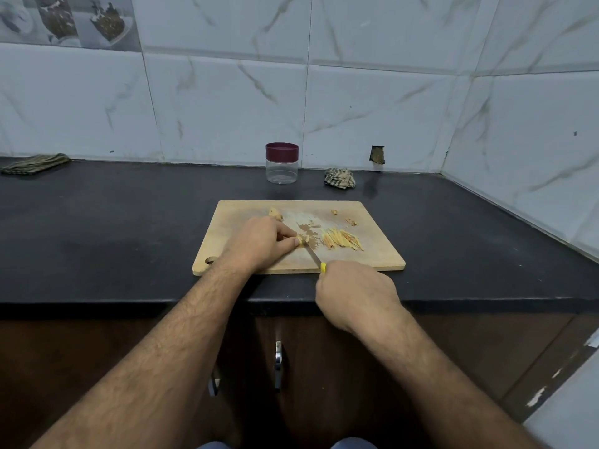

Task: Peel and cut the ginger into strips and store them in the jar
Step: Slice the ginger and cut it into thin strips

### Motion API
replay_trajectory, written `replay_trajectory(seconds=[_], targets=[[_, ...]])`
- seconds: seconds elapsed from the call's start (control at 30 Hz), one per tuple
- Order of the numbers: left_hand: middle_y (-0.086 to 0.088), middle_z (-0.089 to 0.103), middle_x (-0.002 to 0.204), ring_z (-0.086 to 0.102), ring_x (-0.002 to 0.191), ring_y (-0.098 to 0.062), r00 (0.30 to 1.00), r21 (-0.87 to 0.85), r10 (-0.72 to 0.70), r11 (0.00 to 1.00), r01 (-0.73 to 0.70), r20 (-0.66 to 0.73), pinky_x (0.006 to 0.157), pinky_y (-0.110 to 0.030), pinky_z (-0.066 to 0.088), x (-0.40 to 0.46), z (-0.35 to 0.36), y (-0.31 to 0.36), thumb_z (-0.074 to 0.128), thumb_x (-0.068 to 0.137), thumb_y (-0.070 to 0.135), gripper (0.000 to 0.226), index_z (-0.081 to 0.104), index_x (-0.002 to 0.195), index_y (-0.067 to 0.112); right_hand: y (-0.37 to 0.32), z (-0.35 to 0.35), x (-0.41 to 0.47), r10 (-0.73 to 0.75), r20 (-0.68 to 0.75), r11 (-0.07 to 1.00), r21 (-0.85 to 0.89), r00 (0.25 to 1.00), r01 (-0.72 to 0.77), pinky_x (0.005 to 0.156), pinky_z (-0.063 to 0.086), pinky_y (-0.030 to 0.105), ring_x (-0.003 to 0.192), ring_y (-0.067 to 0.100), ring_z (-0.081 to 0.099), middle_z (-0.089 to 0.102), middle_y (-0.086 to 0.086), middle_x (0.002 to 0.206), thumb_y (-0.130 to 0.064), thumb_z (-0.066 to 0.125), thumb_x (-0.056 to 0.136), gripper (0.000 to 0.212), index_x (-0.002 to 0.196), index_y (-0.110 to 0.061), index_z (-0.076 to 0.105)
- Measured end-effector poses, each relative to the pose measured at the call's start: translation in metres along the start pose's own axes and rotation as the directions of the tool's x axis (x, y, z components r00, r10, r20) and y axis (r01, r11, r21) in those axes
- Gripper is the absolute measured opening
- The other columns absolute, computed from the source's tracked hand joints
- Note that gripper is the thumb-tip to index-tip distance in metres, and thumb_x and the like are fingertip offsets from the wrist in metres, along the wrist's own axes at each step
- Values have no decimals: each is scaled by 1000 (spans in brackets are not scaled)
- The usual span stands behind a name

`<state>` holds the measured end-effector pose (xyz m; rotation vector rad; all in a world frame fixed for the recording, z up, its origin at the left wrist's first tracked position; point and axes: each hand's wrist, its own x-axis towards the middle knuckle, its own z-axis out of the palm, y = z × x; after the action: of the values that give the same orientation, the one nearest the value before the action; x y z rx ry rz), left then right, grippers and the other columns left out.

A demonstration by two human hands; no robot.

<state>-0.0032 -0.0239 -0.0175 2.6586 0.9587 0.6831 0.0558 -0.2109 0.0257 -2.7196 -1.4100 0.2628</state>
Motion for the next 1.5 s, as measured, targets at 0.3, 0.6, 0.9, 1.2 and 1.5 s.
replay_trajectory(seconds=[0.3,0.6,0.9,1.2,1.5], targets=[[13,71,114,63,104,-9,1000,1,-1,1000,1,12,87,-28,50,0,0,0,63,91,44,28,74,113,30,-1,-6,5,-21,-42,1000,22,999,22,70,42,35,87,23,51,52,3,98,-17,40,98,18,109,-16,55],[11,74,104,62,89,-8,1000,6,12,1000,-12,-8,74,-26,44,-2,-1,1,62,92,41,25,75,110,31,-13,-9,17,-3,-31,998,69,1000,5,77,42,35,91,23,49,58,5,109,-19,41,99,28,122,-14,56],[12,72,112,63,100,-11,1000,-6,-3,1000,3,14,83,-32,51,0,0,0,62,91,43,26,74,112,32,-16,-9,21,7,-32,999,49,999,-5,76,42,34,91,22,49,61,6,119,-18,40,100,29,124,-15,56],[13,72,112,63,105,-11,1000,-14,-28,1000,28,11,88,-34,52,0,0,0,64,90,45,27,74,111,33,-20,-14,17,22,23,1000,11,999,-22,77,40,35,90,23,46,59,6,121,-15,47,97,32,129,-15,53],[9,73,110,63,102,-12,1000,-22,-25,999,25,16,81,-26,47,-3,-4,3,63,91,42,27,74,112,31,1,-2,-4,3,-29,1000,-16,1000,-3,71,44,36,88,23,52,61,3,108,-19,44,99,21,115,-18,58]])
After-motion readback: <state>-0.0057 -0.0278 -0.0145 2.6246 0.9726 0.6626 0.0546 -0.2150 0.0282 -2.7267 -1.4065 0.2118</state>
